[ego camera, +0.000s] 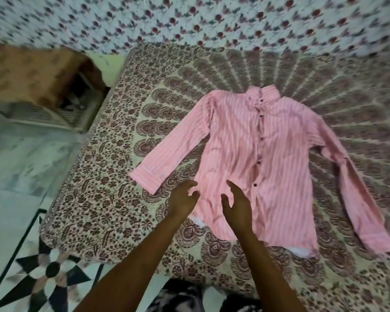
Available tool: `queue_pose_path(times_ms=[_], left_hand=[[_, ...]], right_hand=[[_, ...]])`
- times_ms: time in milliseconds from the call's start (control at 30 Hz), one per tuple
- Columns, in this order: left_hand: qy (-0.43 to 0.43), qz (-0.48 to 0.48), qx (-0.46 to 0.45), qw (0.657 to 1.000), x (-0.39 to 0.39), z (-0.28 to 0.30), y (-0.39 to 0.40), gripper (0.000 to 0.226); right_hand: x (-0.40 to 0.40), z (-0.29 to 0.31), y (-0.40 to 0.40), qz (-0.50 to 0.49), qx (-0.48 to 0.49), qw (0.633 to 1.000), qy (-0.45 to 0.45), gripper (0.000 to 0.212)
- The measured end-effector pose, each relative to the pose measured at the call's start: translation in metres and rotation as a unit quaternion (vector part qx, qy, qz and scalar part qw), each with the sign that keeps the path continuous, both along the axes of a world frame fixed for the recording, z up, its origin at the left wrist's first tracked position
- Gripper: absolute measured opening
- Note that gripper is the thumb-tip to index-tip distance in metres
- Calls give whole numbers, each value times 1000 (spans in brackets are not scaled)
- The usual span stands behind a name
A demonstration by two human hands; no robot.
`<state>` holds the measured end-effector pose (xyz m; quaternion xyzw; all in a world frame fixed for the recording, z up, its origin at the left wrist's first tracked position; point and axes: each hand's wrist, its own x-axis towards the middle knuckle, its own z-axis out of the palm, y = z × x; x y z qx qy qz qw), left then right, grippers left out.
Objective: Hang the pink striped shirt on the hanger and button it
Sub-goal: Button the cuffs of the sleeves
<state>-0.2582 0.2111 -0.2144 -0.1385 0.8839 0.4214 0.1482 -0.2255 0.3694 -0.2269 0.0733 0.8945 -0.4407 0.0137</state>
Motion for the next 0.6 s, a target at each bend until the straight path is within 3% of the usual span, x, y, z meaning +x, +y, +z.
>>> queue_pose_path(times_ms=[233, 467, 600], left_hand=[[-53, 47, -5, 997, -22, -48, -76, 23], [-59, 62, -135, 987, -53, -135, -108, 42], [-20, 15, -207, 978, -65, -170, -122, 49]], right_hand=[[-41, -43, -67, 30, 6, 999, -40, 46], [-67, -116, -89, 80, 22, 994, -71, 44], [-70, -143, -103, 92, 1, 993, -76, 42]])
